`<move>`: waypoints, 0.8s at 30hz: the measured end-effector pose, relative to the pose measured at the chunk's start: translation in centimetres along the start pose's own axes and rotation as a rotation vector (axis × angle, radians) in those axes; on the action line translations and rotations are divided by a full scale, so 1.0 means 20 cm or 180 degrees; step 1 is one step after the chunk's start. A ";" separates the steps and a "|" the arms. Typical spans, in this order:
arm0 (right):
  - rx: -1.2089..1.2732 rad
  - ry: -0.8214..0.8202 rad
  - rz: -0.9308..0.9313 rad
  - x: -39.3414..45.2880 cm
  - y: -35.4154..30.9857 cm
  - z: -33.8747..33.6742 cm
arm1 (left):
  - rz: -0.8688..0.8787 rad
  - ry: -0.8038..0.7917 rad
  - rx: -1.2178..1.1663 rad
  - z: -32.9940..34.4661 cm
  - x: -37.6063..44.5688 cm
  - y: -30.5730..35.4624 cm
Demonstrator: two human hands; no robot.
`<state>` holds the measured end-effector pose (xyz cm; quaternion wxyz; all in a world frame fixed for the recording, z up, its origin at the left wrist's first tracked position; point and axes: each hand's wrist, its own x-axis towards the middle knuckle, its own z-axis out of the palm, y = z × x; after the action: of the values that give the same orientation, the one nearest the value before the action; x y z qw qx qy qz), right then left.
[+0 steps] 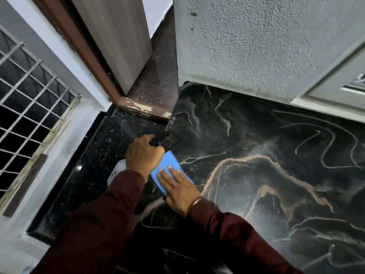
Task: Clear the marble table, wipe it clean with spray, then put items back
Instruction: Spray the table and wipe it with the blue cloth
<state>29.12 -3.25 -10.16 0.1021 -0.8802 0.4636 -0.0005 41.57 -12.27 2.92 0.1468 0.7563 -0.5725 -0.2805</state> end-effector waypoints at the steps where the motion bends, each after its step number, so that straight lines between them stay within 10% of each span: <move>1: 0.0126 -0.0096 -0.0361 -0.05 0.04 -0.01 | 0.0004 0.0000 -0.0026 -0.01 0.00 0.00; 3: 0.0040 -0.0139 -0.0382 -0.11 0.25 -0.07 | 0.0056 -0.0079 -0.0043 -0.02 -0.01 -0.01; 10: 0.0274 0.0457 0.2660 -0.26 0.71 -0.20 | 0.0301 -0.0073 -0.0019 -0.05 -0.03 0.01; 18: 0.0246 -0.0075 0.0580 -0.20 0.07 -0.10 | 0.0672 -0.0241 0.0153 0.03 -0.11 0.27; 24: 0.0386 0.0108 0.2264 -0.55 0.88 -0.18 | 0.0936 -0.0422 0.0351 0.14 -0.15 0.46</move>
<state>8.22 -4.61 -8.82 0.1402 -0.6560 0.7416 -0.0071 32.22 -11.85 6.47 0.1064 0.6511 -0.7000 -0.2735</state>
